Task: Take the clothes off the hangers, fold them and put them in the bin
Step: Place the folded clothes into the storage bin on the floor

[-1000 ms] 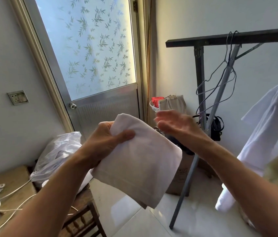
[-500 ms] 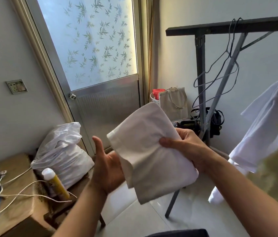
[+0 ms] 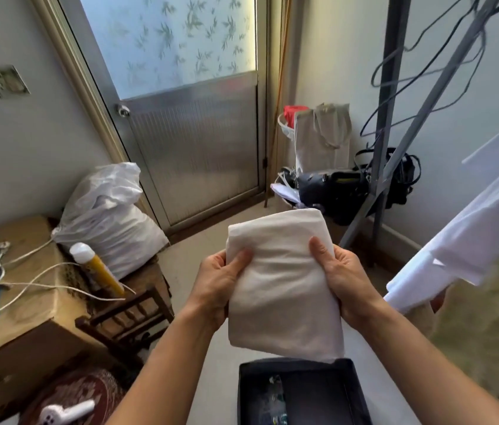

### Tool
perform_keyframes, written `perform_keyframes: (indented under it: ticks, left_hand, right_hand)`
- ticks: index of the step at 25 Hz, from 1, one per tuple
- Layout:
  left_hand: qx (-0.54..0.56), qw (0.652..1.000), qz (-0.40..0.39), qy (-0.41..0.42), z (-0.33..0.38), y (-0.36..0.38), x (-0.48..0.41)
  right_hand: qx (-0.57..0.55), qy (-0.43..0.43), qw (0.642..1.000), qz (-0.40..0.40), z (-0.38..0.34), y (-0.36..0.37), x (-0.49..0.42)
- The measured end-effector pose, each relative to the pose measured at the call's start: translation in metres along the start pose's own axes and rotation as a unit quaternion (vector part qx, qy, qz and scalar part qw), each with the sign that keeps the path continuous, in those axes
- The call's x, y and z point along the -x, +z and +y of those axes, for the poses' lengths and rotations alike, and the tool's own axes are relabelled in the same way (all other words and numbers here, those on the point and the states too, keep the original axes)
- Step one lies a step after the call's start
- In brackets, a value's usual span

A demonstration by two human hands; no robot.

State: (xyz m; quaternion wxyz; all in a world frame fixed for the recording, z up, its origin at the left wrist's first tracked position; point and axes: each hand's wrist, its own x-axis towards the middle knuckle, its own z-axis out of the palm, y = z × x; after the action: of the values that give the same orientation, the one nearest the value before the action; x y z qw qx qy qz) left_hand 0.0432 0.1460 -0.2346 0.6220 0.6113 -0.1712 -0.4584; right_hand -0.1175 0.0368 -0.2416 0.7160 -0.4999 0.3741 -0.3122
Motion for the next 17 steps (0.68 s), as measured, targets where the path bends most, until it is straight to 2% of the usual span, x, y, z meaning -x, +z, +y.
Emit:
perform_keyframes:
  ticks: [3, 6, 9, 12, 17]
  left_hand:
    - [-0.019, 0.996, 0.023, -0.086, -0.025, -0.003, -0.020]
    - [-0.085, 0.986, -0.009, -0.144, -0.059, -0.008, -0.045]
    - [-0.121, 0.988, 0.038, -0.092, -0.107, -0.008, -0.073]
    - [-0.109, 0.990, 0.083, -0.045, -0.159, -0.012, -0.107]
    - [-0.109, 0.986, 0.108, -0.069, -0.262, -0.030, -0.163]
  right_hand:
    - [-0.003, 0.002, 1.000, 0.023, 0.031, -0.008, -0.013]
    - [0.002, 0.014, 0.998, 0.054, 0.067, -0.014, -0.036]
    - [-0.005, 0.051, 0.997, 0.057, 0.108, -0.022, -0.055]
    - [-0.005, 0.083, 0.996, 0.039, 0.161, -0.038, -0.077]
    - [0.021, 0.130, 0.989, 0.069, 0.271, -0.066, -0.116]
